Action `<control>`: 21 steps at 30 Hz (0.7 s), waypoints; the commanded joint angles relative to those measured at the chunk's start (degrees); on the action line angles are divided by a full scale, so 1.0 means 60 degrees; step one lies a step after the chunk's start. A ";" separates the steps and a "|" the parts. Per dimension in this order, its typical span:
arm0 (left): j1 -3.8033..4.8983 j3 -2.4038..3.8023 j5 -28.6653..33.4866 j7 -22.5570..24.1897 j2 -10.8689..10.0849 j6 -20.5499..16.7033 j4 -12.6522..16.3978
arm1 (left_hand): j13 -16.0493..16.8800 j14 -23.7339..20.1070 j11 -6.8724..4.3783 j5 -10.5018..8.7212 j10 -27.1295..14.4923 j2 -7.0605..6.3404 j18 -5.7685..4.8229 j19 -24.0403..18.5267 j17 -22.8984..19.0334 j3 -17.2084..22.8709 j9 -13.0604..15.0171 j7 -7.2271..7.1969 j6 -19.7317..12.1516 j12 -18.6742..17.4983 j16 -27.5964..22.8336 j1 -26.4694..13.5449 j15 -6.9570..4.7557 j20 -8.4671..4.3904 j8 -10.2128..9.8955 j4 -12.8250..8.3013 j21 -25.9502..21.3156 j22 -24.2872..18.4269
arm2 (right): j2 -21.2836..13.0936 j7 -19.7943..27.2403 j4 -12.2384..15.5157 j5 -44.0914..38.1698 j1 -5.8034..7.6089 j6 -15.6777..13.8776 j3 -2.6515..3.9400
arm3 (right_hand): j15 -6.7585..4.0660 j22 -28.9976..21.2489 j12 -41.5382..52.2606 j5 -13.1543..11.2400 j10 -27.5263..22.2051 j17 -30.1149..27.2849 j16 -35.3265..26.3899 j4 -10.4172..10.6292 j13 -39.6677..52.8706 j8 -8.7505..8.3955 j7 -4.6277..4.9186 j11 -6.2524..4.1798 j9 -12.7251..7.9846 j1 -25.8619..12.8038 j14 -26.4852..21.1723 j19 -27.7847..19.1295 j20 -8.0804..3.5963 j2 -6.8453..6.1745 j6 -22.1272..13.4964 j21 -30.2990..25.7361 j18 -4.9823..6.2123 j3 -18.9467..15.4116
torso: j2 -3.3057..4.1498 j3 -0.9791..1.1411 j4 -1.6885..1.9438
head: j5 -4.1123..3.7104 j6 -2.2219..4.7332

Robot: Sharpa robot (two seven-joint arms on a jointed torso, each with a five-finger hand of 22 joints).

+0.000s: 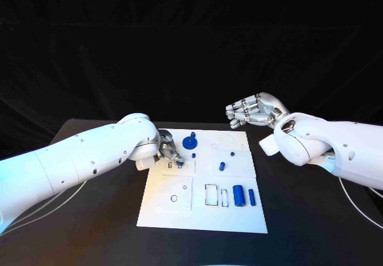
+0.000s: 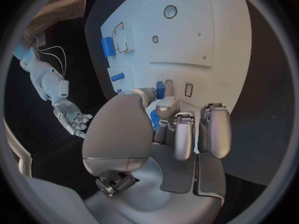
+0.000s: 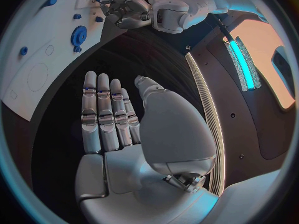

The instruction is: Assemble the parts on the task board

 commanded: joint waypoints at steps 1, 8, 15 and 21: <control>0.0001 0.0001 0.0275 0.0040 -0.0049 -0.0714 0.0125 | 0.0055 0.1006 -0.0005 -0.0064 0.0095 -0.0013 -0.0078 0.0075 0.2510 0.1937 0.0092 -0.0122 0.0031 0.0106 0.0030 -0.0205 0.0017 0.0031 0.0087 -0.1871 0.0070 0.0449 | 0.0003 -0.0013 -0.0006 -0.0018 -0.0017 0.0223 -0.0001 | 0.0071 0.0015 -0.0037 0.0054 0.0009 -0.0011 -0.0056 -0.0063 -0.0014 -0.0041 0.0050 0.0060 -0.0016 -0.0130 -0.0020 -0.0085 0.0014 0.0002 -0.0014 0.0028 -0.0075 -0.0020 | 0.0007 0.0004 0.0009 | 0.0020 -0.0022; -0.0047 -0.0022 -0.0299 -0.0001 -0.0099 -0.0859 0.0212 | 0.0234 0.1006 -0.0055 -0.0076 0.0252 -0.0070 -0.0076 0.0074 0.2510 0.2069 0.0268 -0.0179 0.0063 0.0322 0.0030 -0.0512 -0.0024 0.0001 0.0237 -0.2093 0.0070 0.0451 | -0.0009 -0.0010 -0.0001 -0.0018 -0.0029 0.0244 -0.0003 | 0.0076 0.0015 -0.0037 0.0059 0.0004 -0.0017 -0.0064 -0.0066 -0.0019 -0.0041 0.0052 0.0063 -0.0017 -0.0140 -0.0028 -0.0099 0.0019 0.0002 -0.0018 0.0026 -0.0076 -0.0026 | 0.0005 0.0002 -0.0008 | 0.0027 -0.0043; -0.0162 -0.0031 -0.1031 -0.0027 -0.0019 -0.0921 0.0232 | 0.0241 0.1006 -0.0076 -0.0077 0.0274 -0.0079 -0.0082 0.0091 0.2510 0.2117 0.0328 -0.0200 0.0060 0.0346 0.0030 -0.0607 -0.0044 -0.0017 0.0295 -0.2179 0.0083 0.0482 | -0.0008 -0.0005 0.0001 -0.0018 -0.0035 0.0257 -0.0004 | 0.0080 0.0015 -0.0037 0.0065 -0.0001 -0.0024 -0.0071 -0.0067 -0.0024 -0.0041 0.0054 0.0067 -0.0018 -0.0152 -0.0036 -0.0114 0.0023 0.0003 -0.0021 0.0024 -0.0077 -0.0032 | 0.0006 0.0003 -0.0019 | 0.0042 -0.0063; -0.0209 -0.0035 -0.1457 -0.0061 0.0039 -0.0864 0.0214 | 0.0239 0.1006 -0.0083 -0.0077 0.0281 -0.0078 -0.0087 0.0106 0.2510 0.2146 0.0355 -0.0207 0.0052 0.0354 0.0030 -0.0648 -0.0051 -0.0025 0.0321 -0.2225 0.0094 0.0508 | -0.0010 -0.0004 0.0005 -0.0018 -0.0038 0.0262 -0.0004 | 0.0080 0.0015 -0.0037 0.0065 -0.0001 -0.0024 -0.0071 -0.0067 -0.0024 -0.0041 0.0054 0.0067 -0.0018 -0.0152 -0.0036 -0.0114 0.0023 0.0003 -0.0021 0.0024 -0.0077 -0.0032 | 0.0005 0.0010 -0.0021 | 0.0048 -0.0068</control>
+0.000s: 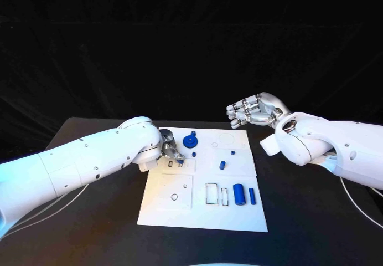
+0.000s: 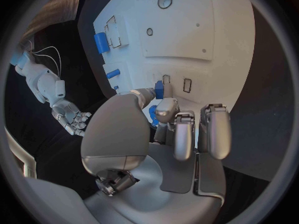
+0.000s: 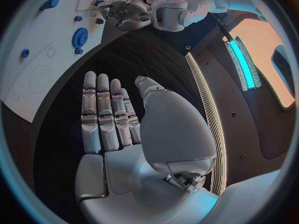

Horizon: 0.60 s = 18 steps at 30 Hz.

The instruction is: Assemble the parts on the task board

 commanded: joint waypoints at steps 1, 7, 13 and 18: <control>-0.0012 0.0002 -0.0645 -0.0040 0.0039 -0.0044 0.0007 | 0.0001 0.1006 -0.0014 -0.0007 0.0041 -0.0006 -0.0089 0.0038 0.2512 0.1781 -0.0003 -0.0137 0.0051 0.0038 0.0030 -0.0085 -0.0051 -0.0025 0.0067 -0.1860 0.0046 0.0514 | 0.0001 0.0024 0.0009 -0.0020 -0.0008 0.0165 0.0001 | 0.0052 0.0008 -0.0037 0.0065 -0.0001 -0.0015 -0.0032 -0.0041 -0.0008 -0.0041 0.0054 0.0067 -0.0011 -0.0067 -0.0006 -0.0079 -0.0012 -0.0006 -0.0021 0.0024 -0.0076 -0.0006 | -0.0002 0.0006 -0.0001 | 0.0001 -0.0006; -0.0042 -0.0002 -0.0881 -0.0071 0.0090 0.0150 0.0026 | -0.0005 0.1006 -0.0019 -0.0008 0.0043 -0.0011 -0.0094 0.0052 0.2512 0.1800 0.0018 -0.0142 0.0044 0.0040 0.0030 -0.0117 -0.0057 -0.0032 0.0089 -0.1900 0.0056 0.0536 | 0.0006 0.0031 0.0012 -0.0019 -0.0010 0.0172 0.0001 | 0.0055 0.0008 -0.0037 0.0069 -0.0004 -0.0020 -0.0037 -0.0040 -0.0011 -0.0040 0.0056 0.0069 -0.0011 -0.0077 -0.0012 -0.0090 -0.0008 -0.0005 -0.0023 0.0023 -0.0077 -0.0011 | -0.0001 0.0005 0.0011 | -0.0003 -0.0009; -0.0056 -0.0003 -0.1050 -0.0089 0.0087 0.0627 0.0107 | -0.0010 0.1006 -0.0032 -0.0014 0.0051 -0.0043 -0.0099 0.0066 0.2512 0.1820 0.0065 -0.0156 0.0048 0.0049 0.0030 -0.0179 -0.0067 -0.0041 0.0148 -0.1983 0.0068 0.0561 | 0.0007 0.0033 0.0005 -0.0004 -0.0012 0.0185 0.0000 | 0.0058 0.0009 -0.0036 0.0073 -0.0007 -0.0025 -0.0040 -0.0038 -0.0015 -0.0039 0.0058 0.0072 -0.0012 -0.0091 -0.0016 -0.0100 -0.0005 -0.0002 -0.0024 0.0023 -0.0076 -0.0017 | -0.0007 0.0006 -0.0005 | 0.0015 -0.0029; -0.0060 -0.0005 -0.1115 -0.0095 0.0089 0.0838 0.0140 | 0.0027 0.1006 -0.0058 -0.0021 0.0098 -0.0085 -0.0104 0.0081 0.2512 0.1816 0.0144 -0.0192 0.0076 0.0110 0.0030 -0.0318 -0.0085 -0.0050 0.0258 -0.2071 0.0079 0.0587 | 0.0001 0.0034 0.0007 0.0003 -0.0015 0.0190 0.0000 | 0.0059 0.0009 -0.0036 0.0075 -0.0008 -0.0026 -0.0041 -0.0037 -0.0016 -0.0039 0.0058 0.0073 -0.0012 -0.0095 -0.0017 -0.0103 -0.0004 -0.0001 -0.0024 0.0022 -0.0076 -0.0019 | 0.0000 0.0004 0.0007 | -0.0002 -0.0025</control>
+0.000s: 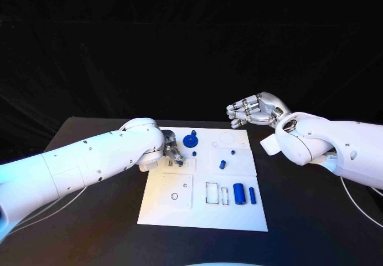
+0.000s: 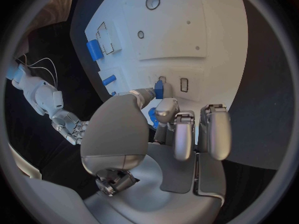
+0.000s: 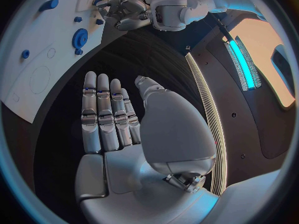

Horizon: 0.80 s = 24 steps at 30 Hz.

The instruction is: Assemble the parts on the task board

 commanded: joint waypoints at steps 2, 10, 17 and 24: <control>-0.0005 -0.0001 -0.0294 -0.0046 0.0034 0.0556 0.0038 | 0.0012 0.1006 -0.0024 0.0005 0.0066 0.0019 -0.0104 0.0047 0.2514 0.1710 0.0142 -0.0162 0.0112 0.0035 0.0030 -0.0117 -0.0088 -0.0017 0.0061 -0.1779 0.0043 0.0589 | 0.0002 0.0039 0.0007 -0.0003 -0.0010 0.0163 0.0000 | 0.0059 0.0011 -0.0036 0.0038 -0.0007 -0.0014 -0.0042 -0.0038 -0.0007 -0.0039 0.0058 0.0073 -0.0013 -0.0096 -0.0018 -0.0068 0.0031 0.0000 -0.0024 0.0022 -0.0077 -0.0019 | 0.0000 -0.0001 0.0010 | -0.0019 -0.0001; -0.0013 -0.0012 -0.0428 -0.0049 0.0077 0.0656 0.0054 | 0.0006 0.1006 -0.0030 0.0004 0.0071 0.0021 -0.0104 0.0049 0.2514 0.1708 0.0159 -0.0170 0.0112 0.0035 0.0030 -0.0159 -0.0092 -0.0020 0.0086 -0.1791 0.0044 0.0592 | 0.0006 0.0046 0.0002 0.0019 -0.0020 0.0181 0.0000 | 0.0063 0.0012 -0.0034 0.0047 -0.0010 -0.0022 -0.0045 -0.0033 -0.0013 -0.0037 0.0061 0.0076 -0.0014 -0.0120 -0.0023 -0.0082 0.0036 0.0006 -0.0024 0.0023 -0.0076 -0.0030 | -0.0005 -0.0004 0.0003 | 0.0004 -0.0007; -0.0024 -0.0027 -0.0558 -0.0054 0.0066 0.0727 0.0065 | -0.0015 0.1006 -0.0038 -0.0003 0.0076 0.0005 -0.0106 0.0054 0.2514 0.1691 0.0175 -0.0181 0.0105 0.0027 0.0030 -0.0216 -0.0097 -0.0023 0.0116 -0.1808 0.0049 0.0602 | -0.0001 0.0055 0.0009 0.0029 -0.0028 0.0198 0.0000 | 0.0063 0.0012 -0.0034 0.0047 -0.0010 -0.0022 -0.0045 -0.0033 -0.0013 -0.0037 0.0061 0.0076 -0.0014 -0.0120 -0.0023 -0.0082 0.0036 0.0006 -0.0024 0.0023 -0.0076 -0.0030 | -0.0001 -0.0001 0.0002 | -0.0008 0.0004; -0.0036 -0.0036 -0.0619 -0.0039 0.0060 0.0544 0.0086 | -0.0012 0.1006 -0.0045 -0.0007 0.0089 -0.0005 -0.0108 0.0060 0.2514 0.1673 0.0185 -0.0191 0.0102 0.0038 0.0030 -0.0260 -0.0102 -0.0027 0.0141 -0.1819 0.0052 0.0612 | -0.0004 0.0065 0.0009 0.0042 -0.0034 0.0201 0.0000 | 0.0066 0.0013 -0.0032 0.0053 -0.0011 -0.0027 -0.0047 -0.0027 -0.0017 -0.0034 0.0062 0.0078 -0.0014 -0.0139 -0.0025 -0.0091 0.0040 0.0012 -0.0023 0.0024 -0.0075 -0.0038 | 0.0003 -0.0001 0.0006 | -0.0016 0.0026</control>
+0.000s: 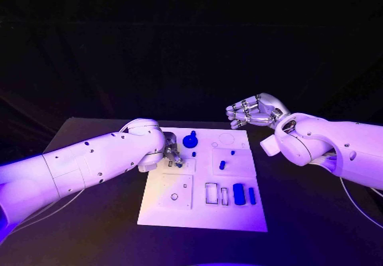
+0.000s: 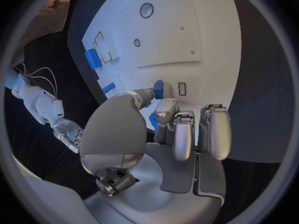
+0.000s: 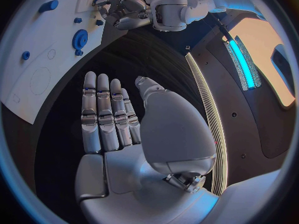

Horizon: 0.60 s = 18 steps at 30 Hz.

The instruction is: Assemble the parts on the task board

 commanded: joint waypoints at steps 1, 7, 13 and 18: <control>-0.0032 -0.0020 -0.0154 -0.0014 -0.0007 -0.0059 0.0055 | -0.0001 0.0973 -0.0043 0.0014 0.0056 0.0072 -0.0109 0.0061 0.2515 0.1464 -0.0013 -0.0192 0.0101 0.0040 0.0030 -0.0012 -0.0070 -0.0027 0.0038 -0.1510 0.0054 0.0615 | 0.0002 0.0064 0.0008 0.0010 -0.0010 0.0159 0.0001 | 0.0066 0.0016 -0.0033 0.0053 -0.0012 -0.0014 -0.0047 -0.0027 -0.0008 -0.0034 0.0062 0.0078 -0.0015 -0.0097 -0.0025 -0.0057 0.0004 -0.0030 -0.0023 0.0024 -0.0075 -0.0038 | 0.0008 0.0001 0.0003 | 0.0003 0.0012; -0.0046 -0.0019 0.0097 0.0034 -0.0200 -0.0918 0.0324 | 0.0041 0.0973 -0.0080 0.0033 0.0118 0.0101 -0.0126 0.0108 0.2515 0.1534 0.0016 -0.0226 0.0132 0.0106 0.0030 -0.0005 -0.0096 -0.0044 0.0130 -0.1625 0.0090 0.0696 | -0.0001 0.0074 -0.0011 0.0015 -0.0014 0.0153 0.0001 | 0.0067 0.0017 -0.0032 0.0062 -0.0014 -0.0018 -0.0048 -0.0023 -0.0011 -0.0033 0.0063 0.0079 -0.0015 -0.0113 -0.0027 -0.0065 0.0007 -0.0022 -0.0023 0.0025 -0.0074 -0.0043 | 0.0000 -0.0003 0.0014 | -0.0002 -0.0004; -0.0058 -0.0010 0.0363 0.0079 -0.0428 -0.1881 0.0668 | 0.0078 0.0973 -0.0098 0.0035 0.0169 0.0088 -0.0136 0.0139 0.2515 0.1577 0.0036 -0.0245 0.0157 0.0160 0.0030 -0.0045 -0.0111 -0.0058 0.0201 -0.1683 0.0113 0.0747 | 0.0000 0.0083 -0.0026 0.0024 -0.0023 0.0154 0.0000 | 0.0067 0.0017 -0.0032 0.0062 -0.0014 -0.0018 -0.0048 -0.0023 -0.0011 -0.0033 0.0063 0.0079 -0.0015 -0.0113 -0.0027 -0.0065 0.0007 -0.0022 -0.0023 0.0025 -0.0074 -0.0043 | 0.0007 0.0001 0.0019 | -0.0001 0.0002; -0.0114 -0.0007 0.0407 0.0113 -0.0562 -0.2474 0.0862 | 0.0097 0.0973 -0.0109 0.0038 0.0199 0.0092 -0.0142 0.0158 0.2515 0.1612 0.0045 -0.0257 0.0168 0.0189 0.0030 -0.0084 -0.0120 -0.0068 0.0243 -0.1702 0.0126 0.0776 | -0.0002 0.0088 -0.0035 0.0028 -0.0034 0.0161 0.0000 | 0.0070 0.0019 -0.0030 0.0073 -0.0016 -0.0026 -0.0050 -0.0015 -0.0017 -0.0031 0.0064 0.0082 -0.0015 -0.0141 -0.0030 -0.0077 0.0013 -0.0009 -0.0024 0.0027 -0.0072 -0.0055 | 0.0013 -0.0005 0.0017 | 0.0011 0.0002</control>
